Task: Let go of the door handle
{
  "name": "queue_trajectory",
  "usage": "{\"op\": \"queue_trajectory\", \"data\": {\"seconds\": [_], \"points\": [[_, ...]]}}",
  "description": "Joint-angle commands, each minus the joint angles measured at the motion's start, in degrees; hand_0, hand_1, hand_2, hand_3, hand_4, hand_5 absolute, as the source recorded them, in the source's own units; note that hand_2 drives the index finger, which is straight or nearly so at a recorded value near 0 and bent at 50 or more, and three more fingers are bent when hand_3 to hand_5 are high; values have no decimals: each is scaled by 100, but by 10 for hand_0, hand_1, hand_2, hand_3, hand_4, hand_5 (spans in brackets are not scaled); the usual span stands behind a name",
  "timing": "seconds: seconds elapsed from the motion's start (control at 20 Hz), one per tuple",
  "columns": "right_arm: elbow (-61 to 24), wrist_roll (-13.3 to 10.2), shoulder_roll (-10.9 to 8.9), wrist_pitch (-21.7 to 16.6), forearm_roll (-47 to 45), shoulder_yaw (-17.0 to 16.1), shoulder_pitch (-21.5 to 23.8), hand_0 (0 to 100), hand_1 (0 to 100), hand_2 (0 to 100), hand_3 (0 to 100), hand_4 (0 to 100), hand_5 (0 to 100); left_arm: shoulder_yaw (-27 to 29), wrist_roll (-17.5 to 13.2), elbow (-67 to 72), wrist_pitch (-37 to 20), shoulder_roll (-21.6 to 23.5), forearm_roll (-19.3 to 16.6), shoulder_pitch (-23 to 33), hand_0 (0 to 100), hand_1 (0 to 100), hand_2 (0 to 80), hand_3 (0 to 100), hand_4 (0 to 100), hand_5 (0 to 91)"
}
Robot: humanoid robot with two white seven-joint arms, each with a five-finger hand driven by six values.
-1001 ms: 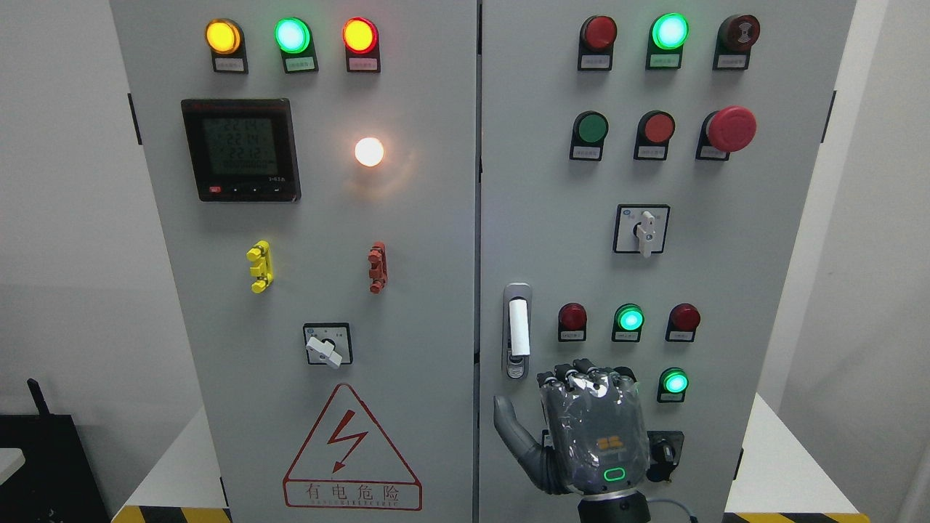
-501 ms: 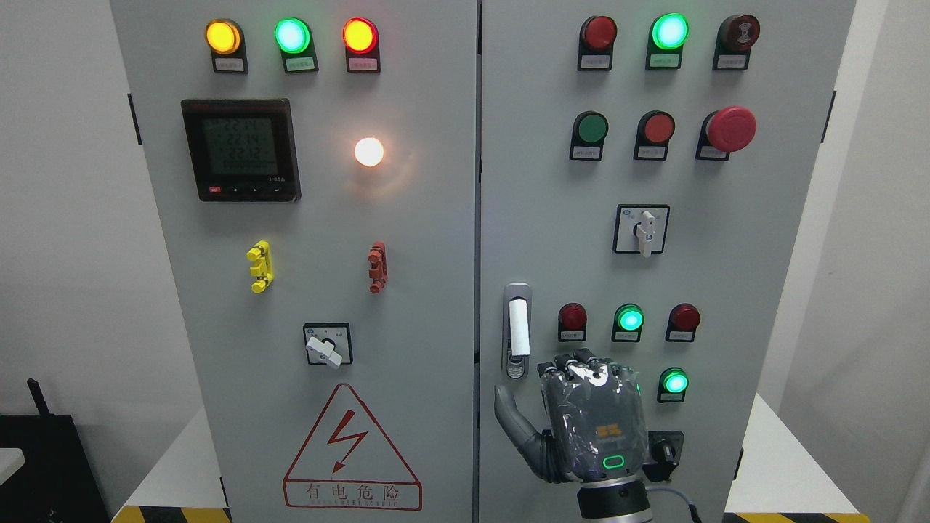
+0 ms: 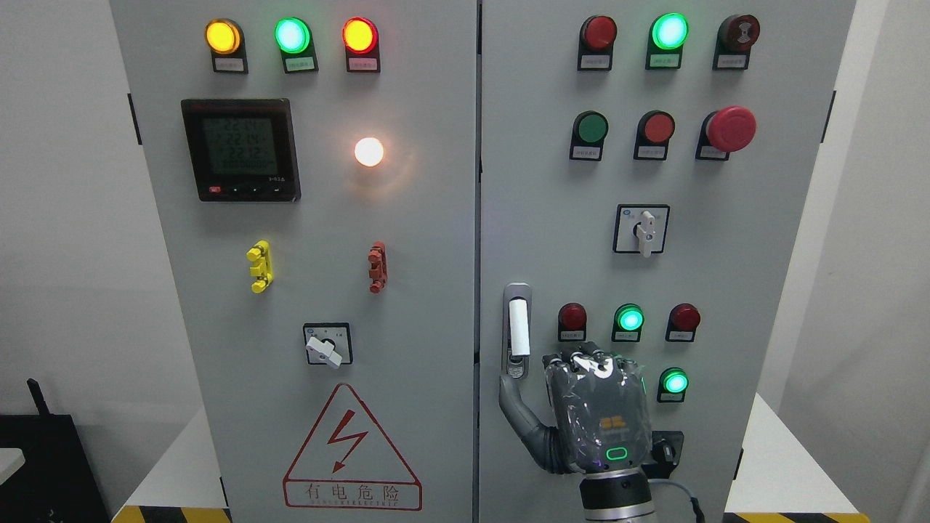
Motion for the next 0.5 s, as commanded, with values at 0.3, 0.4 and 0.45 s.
{"op": "queue_trajectory", "data": {"seconds": [0.3,0.4,0.45], "points": [[120,124,4,21,-17,-16,-176,437,14,938,1000,889,950,9,0,53,-2,0,0,-18,120,389,0,0,0,0],[120,124,13,21,-17,-16,-176,437,13,939,1000,889,950,9,0,53,-2,0,0,-18,120,389,0,0,0,0],[128,124,4,21,-17,-16,-176,438,12,939,1000,889,951,9,0,53,-2,0,0,-18,120,389,0,0,0,0]]}}
